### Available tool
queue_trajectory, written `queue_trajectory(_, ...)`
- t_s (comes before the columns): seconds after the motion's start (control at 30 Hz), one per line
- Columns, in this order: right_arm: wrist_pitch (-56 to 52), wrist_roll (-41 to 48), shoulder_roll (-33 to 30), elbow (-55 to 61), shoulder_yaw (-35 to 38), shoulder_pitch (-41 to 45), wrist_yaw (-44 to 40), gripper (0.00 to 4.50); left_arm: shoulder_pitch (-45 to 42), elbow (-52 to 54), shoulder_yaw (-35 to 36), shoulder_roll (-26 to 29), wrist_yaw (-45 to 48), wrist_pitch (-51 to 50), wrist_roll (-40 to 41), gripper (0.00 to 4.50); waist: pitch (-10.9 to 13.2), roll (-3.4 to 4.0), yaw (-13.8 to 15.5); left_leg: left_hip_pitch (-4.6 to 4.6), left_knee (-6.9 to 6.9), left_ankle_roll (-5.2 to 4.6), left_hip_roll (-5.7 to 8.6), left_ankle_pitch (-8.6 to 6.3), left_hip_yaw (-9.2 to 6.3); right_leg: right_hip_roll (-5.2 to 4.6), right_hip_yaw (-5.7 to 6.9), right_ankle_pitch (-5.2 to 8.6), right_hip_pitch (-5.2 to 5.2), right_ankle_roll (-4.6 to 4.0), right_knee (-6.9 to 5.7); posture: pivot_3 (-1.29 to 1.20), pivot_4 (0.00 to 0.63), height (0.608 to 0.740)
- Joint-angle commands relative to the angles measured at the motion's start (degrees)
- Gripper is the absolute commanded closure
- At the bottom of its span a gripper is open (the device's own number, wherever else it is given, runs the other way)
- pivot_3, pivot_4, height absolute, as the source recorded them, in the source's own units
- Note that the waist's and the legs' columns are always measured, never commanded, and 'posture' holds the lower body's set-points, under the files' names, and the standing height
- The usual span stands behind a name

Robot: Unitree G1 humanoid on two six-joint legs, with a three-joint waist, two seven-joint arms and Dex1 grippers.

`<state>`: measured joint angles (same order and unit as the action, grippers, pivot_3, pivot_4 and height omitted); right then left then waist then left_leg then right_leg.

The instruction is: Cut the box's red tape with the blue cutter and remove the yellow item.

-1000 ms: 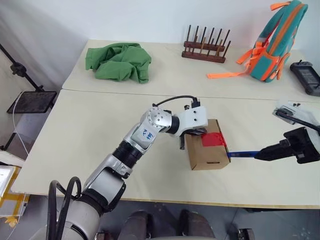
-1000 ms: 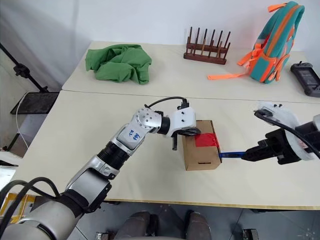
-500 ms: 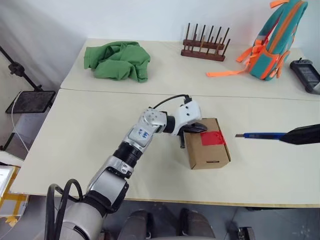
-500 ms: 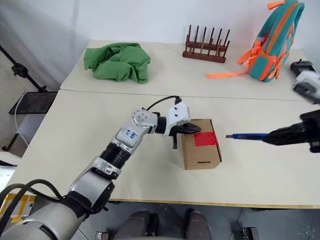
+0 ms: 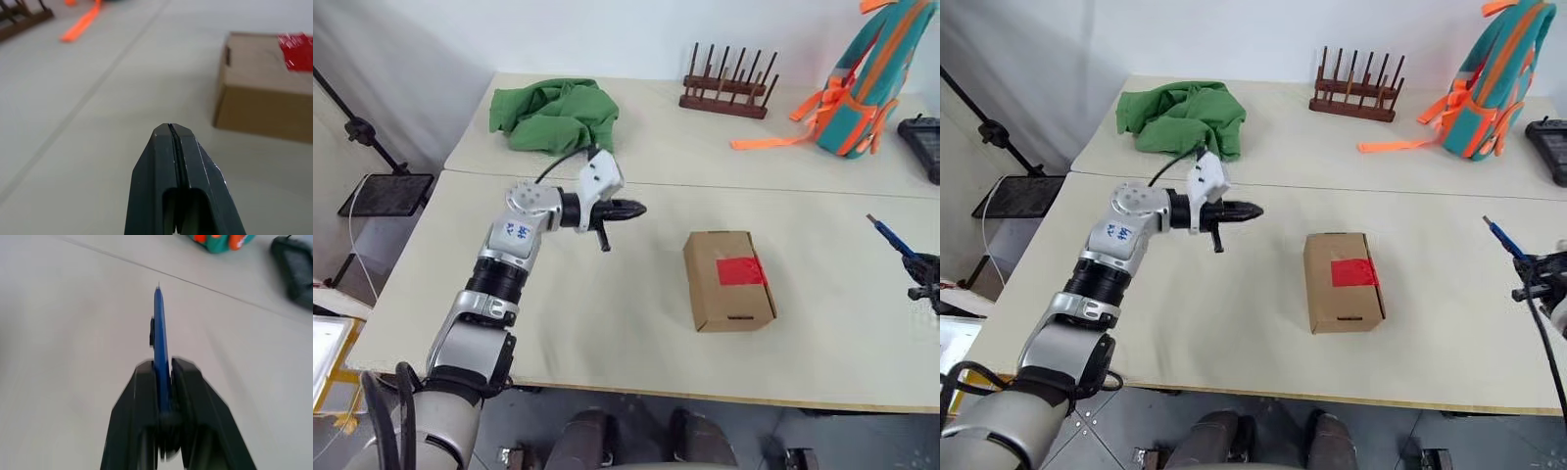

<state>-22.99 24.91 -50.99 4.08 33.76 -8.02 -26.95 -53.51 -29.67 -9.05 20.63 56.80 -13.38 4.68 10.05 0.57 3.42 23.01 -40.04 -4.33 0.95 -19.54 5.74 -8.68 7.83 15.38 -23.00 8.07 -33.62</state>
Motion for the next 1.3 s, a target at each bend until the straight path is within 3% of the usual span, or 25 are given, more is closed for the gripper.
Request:
queue_trajectory(0.03, 9.0, -7.0, 1.7, -9.4, -0.7, 1.4, 2.3, 4.35, 2.2, 5.4, 1.0, 3.1, -0.1, -2.4, 0.1, 4.50, 0.0, -0.02, -0.8, -0.15, 0.02, 0.05, -0.02, 0.05, -0.04, 0.01, -0.03, -0.01, 0.13, -0.01, -0.02, 0.00, 0.150, 0.740)
queue_trajectory(0.13, 8.3, -4.0, 3.1, -13.5, 0.7, 4.0, -0.4, 3.45, 7.9, 13.2, 1.8, 6.4, 1.0, -9.7, 2.3, 4.50, 0.1, 0.06, -2.1, -0.68, 0.19, 0.18, -0.09, 0.07, 0.02, 0.03, -0.17, 0.04, 0.47, -0.12, -0.08, 0.00, 0.150, 0.740)
queue_trajectory(0.27, 14.7, -7.1, 0.9, -13.6, 0.3, 4.5, -3.2, 2.15, 14.3, 23.6, 1.2, 10.3, 3.3, -18.7, 5.0, 4.50, 0.1, 0.17, -3.1, -0.87, 0.25, 0.33, -0.21, 0.06, 0.04, 0.08, -0.24, 0.13, 0.50, -0.30, -0.25, 0.00, 0.150, 0.740)
queue_trajectory(0.33, 16.5, -3.4, 0.5, -9.1, 1.2, 2.7, -10.4, 1.45, 16.1, 26.6, 1.4, 11.2, 3.0, -22.1, 5.8, 4.50, 0.1, 0.17, -3.3, -0.87, 0.24, 0.38, -0.22, 0.09, 0.03, 0.09, -0.23, 0.15, 0.49, -0.33, -0.28, 0.00, 0.150, 0.740)
queue_trajectory(0.4, 14.4, 1.6, 0.2, -3.2, 2.0, 0.3, -17.1, 1.45, 17.5, 29.1, 2.0, 11.4, 1.6, -25.7, 6.7, 4.50, 0.1, 0.19, -3.3, -0.90, 0.24, 0.39, -0.25, 0.09, 0.02, 0.10, -0.25, 0.16, 0.50, -0.34, -0.30, 0.00, 0.150, 0.740)
queue_trajectory(0.5, 10.0, 3.7, -0.9, 4.7, -1.1, -1.5, -20.9, 2.14, 19.6, 32.3, 1.6, 9.8, -1.2, -28.8, 7.5, 4.50, 0.1, 0.19, -2.9, -0.91, 0.13, 0.40, -0.29, 0.08, -0.04, 0.12, -0.26, 0.15, 0.57, -0.36, -0.34, 0.00, 0.150, 0.740)
queue_trajectory(0.73, 13.2, -8.9, 2.3, 7.1, -16.1, 6.6, -14.6, 4.48, 21.1, 34.1, -0.6, 2.8, -7.8, -30.0, 7.7, 4.50, 0.2, 0.13, -2.0, -0.86, 0.01, 0.42, -0.29, 0.05, -0.10, 0.03, -0.54, 0.09, 0.55, -0.45, -0.36, 0.00, 0.150, 0.740)
queue_trajectory(0.93, 6.3, -12.5, 8.9, 10.5, -26.8, 12.9, -10.7, 4.48, 21.0, 34.4, -0.4, -4.2, -13.9, -30.8, 8.7, 4.50, 0.2, 0.14, -1.9, -0.77, 0.02, 0.46, -0.29, 0.07, -0.19, 0.08, -0.41, 0.10, 0.51, -0.51, -0.36, 0.00, 0.150, 0.740)
queue_trajectory(1.3, -8.7, -11.3, 12.7, 20.6, -35.4, 17.4, -10.0, 4.48, 22.3, 37.2, -2.8, 0.0, -12.8, -32.0, 9.1, 4.50, 0.2, 0.15, -2.1, -0.80, 0.01, 0.46, -0.30, 0.07, -0.17, 0.10, -0.20, 0.10, 0.50, -0.52, -0.38, 0.00, 0.150, 0.740)
